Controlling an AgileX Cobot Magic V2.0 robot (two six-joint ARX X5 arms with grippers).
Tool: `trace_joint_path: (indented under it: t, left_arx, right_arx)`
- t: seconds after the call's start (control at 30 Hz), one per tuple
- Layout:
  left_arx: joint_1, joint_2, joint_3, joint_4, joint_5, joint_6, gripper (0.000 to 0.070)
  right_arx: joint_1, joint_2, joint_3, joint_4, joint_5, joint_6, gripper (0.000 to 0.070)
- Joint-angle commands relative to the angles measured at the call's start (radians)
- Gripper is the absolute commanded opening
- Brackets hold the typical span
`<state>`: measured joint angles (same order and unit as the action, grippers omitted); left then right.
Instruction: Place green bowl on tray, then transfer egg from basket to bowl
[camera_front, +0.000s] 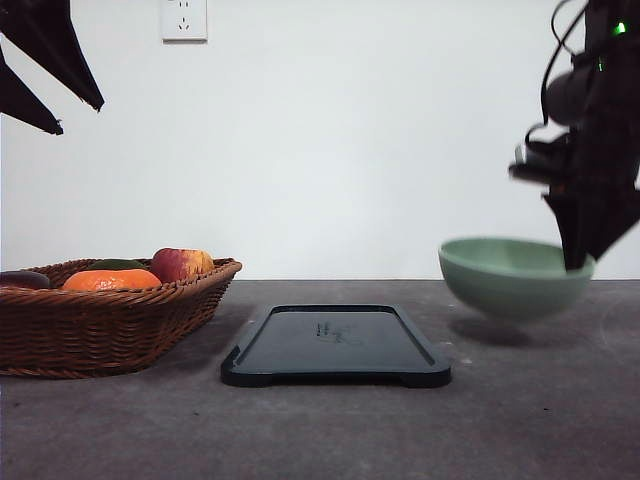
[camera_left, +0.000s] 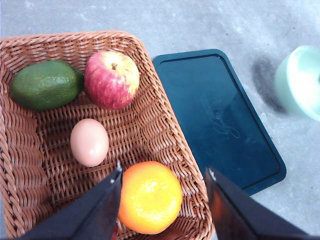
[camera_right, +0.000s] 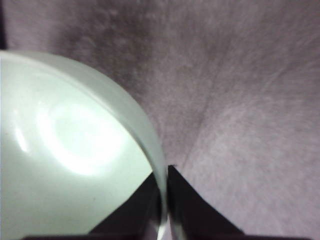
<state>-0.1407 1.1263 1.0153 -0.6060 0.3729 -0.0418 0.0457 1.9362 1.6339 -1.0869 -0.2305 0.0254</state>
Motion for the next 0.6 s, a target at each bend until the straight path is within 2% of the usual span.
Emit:
trace_joint_path:
  t: [0.0, 0.13, 0.27, 0.4, 0.57]
  left_arx:
    - [-0.002, 0.006, 0.024, 0.008, 0.006, 0.004, 0.0328]
    - [-0.002, 0.006, 0.024, 0.008, 0.006, 0.005, 0.0328]
    - [-0.002, 0.006, 0.024, 0.008, 0.006, 0.005, 0.0328]
    - [-0.002, 0.006, 0.024, 0.008, 0.006, 0.005, 0.0328]
    - [-0.002, 0.006, 0.024, 0.008, 0.006, 0.005, 0.0328]
  right_arx:
    - [0.005, 0.014, 0.089, -0.055, -0.002, -0.012, 0.0000]
    - [0.040, 0.014, 0.233, -0.164, -0.005, -0.011, 0.0000]
    - [0.111, 0.014, 0.323, -0.207, -0.005, -0.009, 0.0000]
    - [0.210, 0.014, 0.365, -0.196, -0.004, 0.010, 0.0000]
    - [0.342, 0.028, 0.367, -0.103, 0.025, 0.024, 0.0000]
